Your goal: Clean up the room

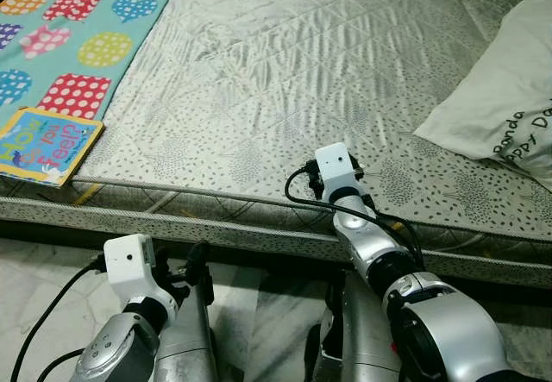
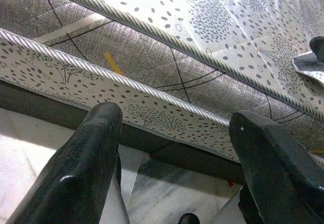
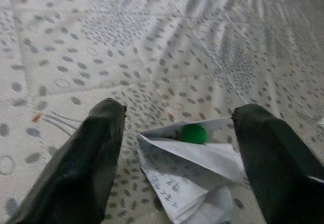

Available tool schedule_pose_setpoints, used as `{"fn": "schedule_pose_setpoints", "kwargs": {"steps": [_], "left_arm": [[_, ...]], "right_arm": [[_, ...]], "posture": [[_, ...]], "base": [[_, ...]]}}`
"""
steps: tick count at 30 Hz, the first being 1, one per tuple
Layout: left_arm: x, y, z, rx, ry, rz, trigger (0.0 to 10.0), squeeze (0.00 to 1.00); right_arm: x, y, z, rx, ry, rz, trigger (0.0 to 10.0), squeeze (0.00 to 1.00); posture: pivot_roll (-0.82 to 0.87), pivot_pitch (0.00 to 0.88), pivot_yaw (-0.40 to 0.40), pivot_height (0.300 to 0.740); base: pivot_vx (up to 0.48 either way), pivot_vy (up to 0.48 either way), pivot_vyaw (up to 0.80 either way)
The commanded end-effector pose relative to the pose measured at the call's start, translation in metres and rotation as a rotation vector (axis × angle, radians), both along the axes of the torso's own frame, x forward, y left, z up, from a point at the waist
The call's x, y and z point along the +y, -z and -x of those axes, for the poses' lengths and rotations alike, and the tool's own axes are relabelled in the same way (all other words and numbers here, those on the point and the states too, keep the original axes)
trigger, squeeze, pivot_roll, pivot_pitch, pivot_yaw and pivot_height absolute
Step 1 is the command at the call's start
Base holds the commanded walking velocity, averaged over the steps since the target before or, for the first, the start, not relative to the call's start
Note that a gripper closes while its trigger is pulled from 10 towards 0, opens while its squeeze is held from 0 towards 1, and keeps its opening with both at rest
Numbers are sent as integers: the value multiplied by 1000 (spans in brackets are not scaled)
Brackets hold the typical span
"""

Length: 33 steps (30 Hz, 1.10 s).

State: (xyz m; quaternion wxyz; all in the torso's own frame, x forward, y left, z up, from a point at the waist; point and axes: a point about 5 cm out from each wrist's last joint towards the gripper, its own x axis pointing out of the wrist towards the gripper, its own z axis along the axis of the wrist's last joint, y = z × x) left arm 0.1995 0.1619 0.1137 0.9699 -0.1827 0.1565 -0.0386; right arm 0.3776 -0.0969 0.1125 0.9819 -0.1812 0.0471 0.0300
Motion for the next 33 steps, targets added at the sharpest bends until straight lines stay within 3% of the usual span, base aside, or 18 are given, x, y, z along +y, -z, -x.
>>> {"fn": "schedule_pose_setpoints", "kwargs": {"steps": [1,16,22,23,24,25,26,27,33], "left_arm": [[0,-1,5,11,0,-8,10000,0],[-1,0,13,28,-10,-16,10000,0],[-2,0,14,31,-11,-16,10000,0],[-2,0,14,31,-11,-17,10000,0],[-1,0,14,32,-12,-18,10000,0],[-1,0,14,32,-12,-18,10000,0],[-1,0,14,32,-12,-19,10000,0],[-1,0,14,31,-13,-21,10000,0],[-1,0,14,33,-14,-24,10000,0]], "right_arm": [[-4,5,0,39,23,25,10000,0],[-32,20,3,173,138,2,10000,0],[-30,18,2,170,130,-6,10000,0],[-28,17,2,166,124,-11,8275,0],[-25,16,1,158,114,-20,1137,0],[-24,16,1,156,112,-22,1137,0],[-22,16,1,155,109,-24,196,0],[-20,15,2,146,103,-36,0,0],[-16,18,4,148,89,-50,0,0]], "posture": [[265,251,-29,543],[282,260,-38,543],[284,264,-37,543],[287,266,-36,543],[287,266,-36,543],[290,267,-35,543],[290,268,-35,543],[291,267,-33,543],[289,266,-34,543]], "base": [[0,0,0],[0,0,0],[0,0,0],[0,0,0],[0,0,0],[0,0,0],[0,0,0],[0,0,0],[0,0,0]]}}
